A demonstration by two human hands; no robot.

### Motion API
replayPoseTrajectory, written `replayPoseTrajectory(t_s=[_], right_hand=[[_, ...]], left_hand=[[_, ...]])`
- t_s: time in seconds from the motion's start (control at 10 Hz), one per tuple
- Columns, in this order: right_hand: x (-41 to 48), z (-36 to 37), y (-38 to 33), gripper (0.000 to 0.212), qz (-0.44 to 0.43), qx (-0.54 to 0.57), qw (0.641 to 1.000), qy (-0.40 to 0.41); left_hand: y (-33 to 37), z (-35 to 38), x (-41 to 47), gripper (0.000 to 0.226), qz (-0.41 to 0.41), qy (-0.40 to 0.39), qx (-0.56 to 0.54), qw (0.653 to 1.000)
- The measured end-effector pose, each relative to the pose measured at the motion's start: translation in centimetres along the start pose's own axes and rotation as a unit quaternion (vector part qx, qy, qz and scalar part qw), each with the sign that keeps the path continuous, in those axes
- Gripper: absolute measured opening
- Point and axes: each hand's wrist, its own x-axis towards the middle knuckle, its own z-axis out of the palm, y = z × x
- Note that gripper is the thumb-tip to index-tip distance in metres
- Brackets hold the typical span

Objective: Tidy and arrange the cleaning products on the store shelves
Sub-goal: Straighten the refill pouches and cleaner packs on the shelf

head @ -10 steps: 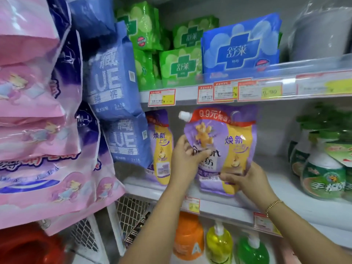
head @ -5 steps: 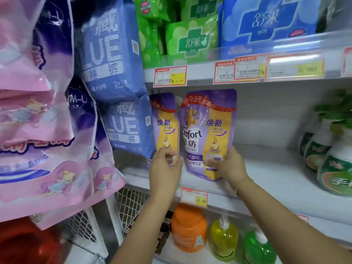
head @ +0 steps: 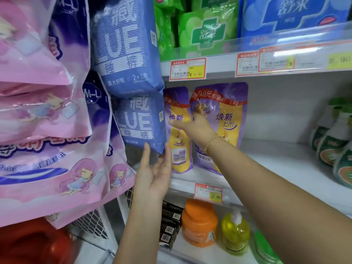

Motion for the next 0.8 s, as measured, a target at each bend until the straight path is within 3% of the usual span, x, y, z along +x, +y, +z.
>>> replayPoseTrajectory(t_s=[0.1, 0.3, 0.5, 0.6, 0.7, 0.8], right_hand=[[0.5, 0.5, 0.3, 0.043, 0.028, -0.070, 0.997, 0.024], [-0.5, -1.0, -0.8, 0.028, 0.063, -0.040, 0.996, 0.056], [-1.3, -4.9, -3.1, 0.045, 0.072, 0.062, 0.995, 0.029], [-3.4, -6.1, -3.7, 0.021, 0.113, 0.222, 0.965, 0.079], [-6.8, -6.5, -3.2, 0.005, 0.130, 0.250, 0.959, 0.037], [-10.6, -7.8, -2.4, 0.015, 0.146, 0.304, 0.941, 0.001]], left_hand=[[0.2, -0.2, -0.2, 0.067, -0.010, 0.005, -0.008, 1.000], [1.3, -0.3, 0.0, 0.057, 0.037, 0.036, -0.014, 0.999], [1.4, 0.2, -0.3, 0.037, 0.033, 0.048, 0.003, 0.998], [0.9, 0.2, -0.7, 0.030, 0.050, 0.040, 0.024, 0.998], [0.7, 0.3, -1.7, 0.012, 0.051, 0.028, 0.108, 0.993], [0.2, -0.9, -3.6, 0.016, 0.027, 0.017, 0.286, 0.958]])
